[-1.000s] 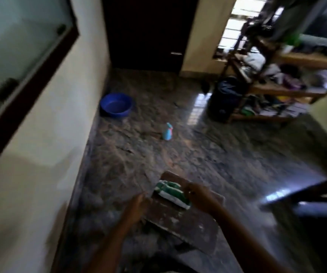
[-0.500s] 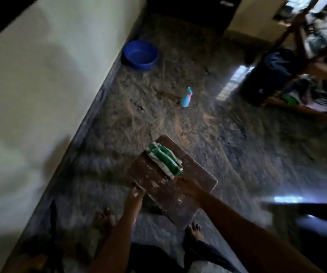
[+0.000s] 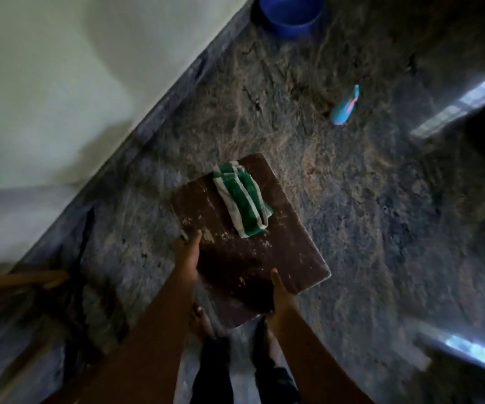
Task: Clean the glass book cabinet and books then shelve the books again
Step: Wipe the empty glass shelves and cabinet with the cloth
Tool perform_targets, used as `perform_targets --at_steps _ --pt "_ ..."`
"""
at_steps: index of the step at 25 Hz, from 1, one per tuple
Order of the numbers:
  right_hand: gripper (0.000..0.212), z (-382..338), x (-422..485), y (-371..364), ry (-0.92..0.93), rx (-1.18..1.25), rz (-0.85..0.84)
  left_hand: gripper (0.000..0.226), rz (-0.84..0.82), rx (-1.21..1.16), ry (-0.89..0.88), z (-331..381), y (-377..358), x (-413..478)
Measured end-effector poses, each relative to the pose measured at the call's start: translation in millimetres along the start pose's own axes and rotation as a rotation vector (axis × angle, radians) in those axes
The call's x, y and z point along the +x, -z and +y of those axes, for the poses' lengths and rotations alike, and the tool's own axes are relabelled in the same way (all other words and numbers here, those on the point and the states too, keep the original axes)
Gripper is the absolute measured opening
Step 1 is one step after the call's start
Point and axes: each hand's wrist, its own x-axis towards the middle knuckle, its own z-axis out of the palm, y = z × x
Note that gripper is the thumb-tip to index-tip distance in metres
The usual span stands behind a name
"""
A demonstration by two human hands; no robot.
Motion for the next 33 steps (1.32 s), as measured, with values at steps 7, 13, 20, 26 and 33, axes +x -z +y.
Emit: perform_targets --at_steps 7,13,20,26,33 --pt "0.083 1.3 17.4 -9.7 0.141 -0.109 0.206 0.072 0.026 -0.110 -0.050 85.2 -5.0 -149.2" --pt "0.088 -10.1 8.4 -51.9 0.296 -0.439 0.177 0.058 0.046 -0.532 0.080 52.0 65.4 -172.2" --pt "0.112 18.1 0.9 -221.7 0.575 -0.953 -0.205 0.010 0.109 -1.038 0.090 27.3 170.0 -169.4" --pt "0.058 22.0 -45.2 -317.4 0.979 -1.074 -0.361 0.009 -0.013 -1.227 0.120 35.3 195.7 -138.6" --pt "0.079 117.5 -55.9 -236.8 0.272 -0.342 -0.413 0.033 0.006 -1.382 0.105 27.4 215.2 -120.2"
